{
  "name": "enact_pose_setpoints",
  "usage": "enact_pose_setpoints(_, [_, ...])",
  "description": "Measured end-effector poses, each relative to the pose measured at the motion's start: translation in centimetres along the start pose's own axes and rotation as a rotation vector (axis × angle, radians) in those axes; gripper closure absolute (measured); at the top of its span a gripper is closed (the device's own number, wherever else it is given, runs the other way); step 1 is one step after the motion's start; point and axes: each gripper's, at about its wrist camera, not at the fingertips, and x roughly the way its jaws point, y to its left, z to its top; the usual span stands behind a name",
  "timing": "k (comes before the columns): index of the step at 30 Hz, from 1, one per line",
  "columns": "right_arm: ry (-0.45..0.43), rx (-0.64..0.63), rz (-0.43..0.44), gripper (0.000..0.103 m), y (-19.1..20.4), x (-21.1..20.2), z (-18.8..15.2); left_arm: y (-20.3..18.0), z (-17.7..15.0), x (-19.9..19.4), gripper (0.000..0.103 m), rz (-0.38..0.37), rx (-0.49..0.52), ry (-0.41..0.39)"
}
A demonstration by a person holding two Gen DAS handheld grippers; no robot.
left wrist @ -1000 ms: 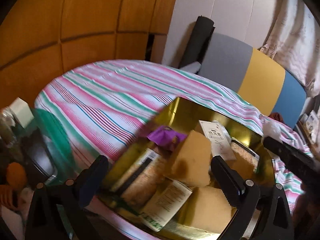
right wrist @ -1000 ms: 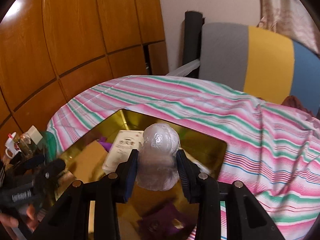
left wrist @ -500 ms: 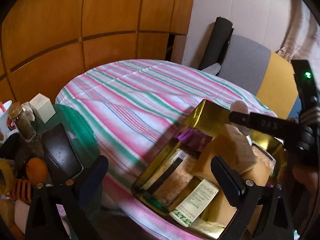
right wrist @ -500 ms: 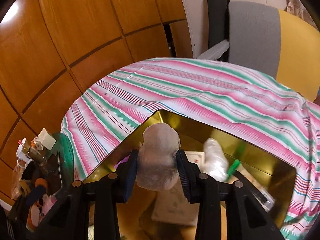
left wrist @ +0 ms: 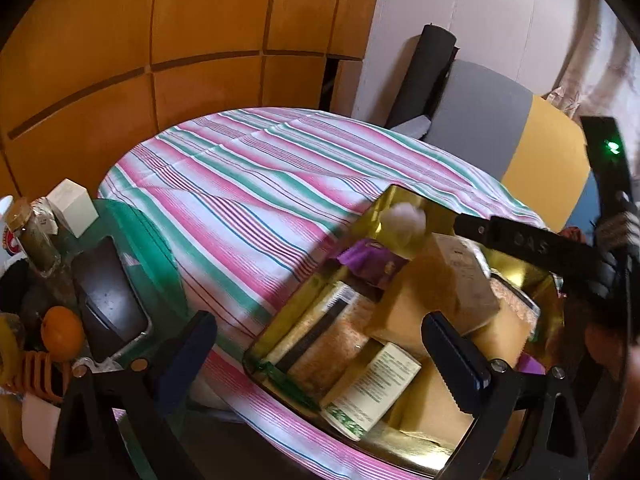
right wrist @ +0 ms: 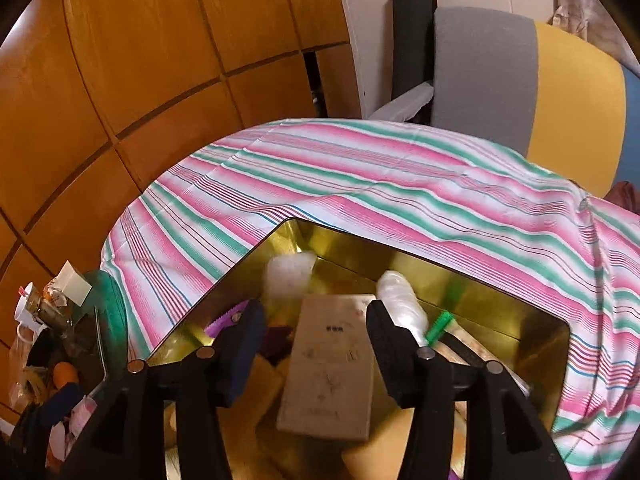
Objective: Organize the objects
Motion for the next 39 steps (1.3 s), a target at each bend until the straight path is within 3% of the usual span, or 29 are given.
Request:
enact_pose_setpoints(8, [-0.077, 0.019, -0.034, 0.045, -0.2, -4.6, -2.5, -1.6, -0.8, -0.4, 0.000, 0.003, 0.057, 0.025])
enact_pose_setpoints(12, [-0.136, 0.013, -0.120, 0.035, 0.0, -7.4, -3.9, -2.3, -1.1, -1.1, 0.000, 0.026, 0.100, 0.019])
enact_pose_setpoints(18, [-0.169, 0.066, -0.231, 0.035, -0.6, -10.4, -6.2, -3.4, -1.5, -2.5, 0.000, 0.105, 0.178, -0.012])
enact_pose_setpoints(33, [-0.108, 0.220, -0.357, 0.034, -2.2, -12.9, -9.5, -4.5, -2.4, -5.3, 0.000, 0.145, 0.221, -0.022])
enact_pose_setpoints(39, [-0.039, 0.183, -0.408, 0.027, -1.3, -12.1, -10.1, -4.5, -2.4, -5.0, 0.000, 0.137, 0.203, 0.023])
